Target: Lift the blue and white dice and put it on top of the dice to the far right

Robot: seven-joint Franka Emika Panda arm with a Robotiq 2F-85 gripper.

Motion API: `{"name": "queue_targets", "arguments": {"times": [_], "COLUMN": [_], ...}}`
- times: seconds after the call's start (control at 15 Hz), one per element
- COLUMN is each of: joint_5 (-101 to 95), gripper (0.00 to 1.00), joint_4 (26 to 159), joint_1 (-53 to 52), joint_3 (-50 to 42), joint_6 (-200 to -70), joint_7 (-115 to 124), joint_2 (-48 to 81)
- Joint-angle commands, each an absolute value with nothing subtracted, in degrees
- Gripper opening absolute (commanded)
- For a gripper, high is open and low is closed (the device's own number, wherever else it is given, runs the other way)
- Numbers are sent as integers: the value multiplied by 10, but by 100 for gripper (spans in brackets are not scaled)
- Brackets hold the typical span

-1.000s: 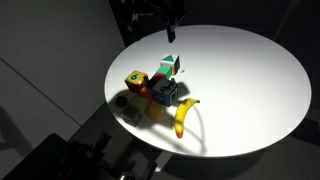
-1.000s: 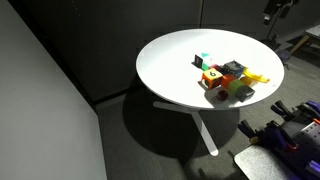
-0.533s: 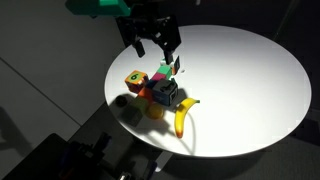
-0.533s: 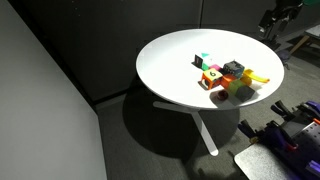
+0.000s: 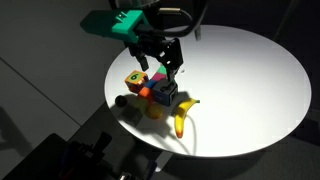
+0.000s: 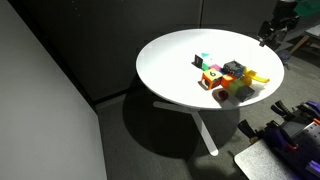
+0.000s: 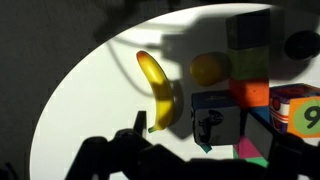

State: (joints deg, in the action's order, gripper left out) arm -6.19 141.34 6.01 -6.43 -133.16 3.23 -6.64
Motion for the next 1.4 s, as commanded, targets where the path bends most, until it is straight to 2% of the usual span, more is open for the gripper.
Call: {"name": "queue_targets", "arguments": {"times": [0.0,0.6,1.33], "joint_5": [-61,-61,-54], "gripper": [100,100,100], "joint_4": [1411,1405,1398], "joint_1": [63,63,43], "joint_3": [-63,-64,-45], "joint_6": [-1331,-1331,-1444], "joint_7": [32,32,19], "joint_2": [-61,-51,27]}}
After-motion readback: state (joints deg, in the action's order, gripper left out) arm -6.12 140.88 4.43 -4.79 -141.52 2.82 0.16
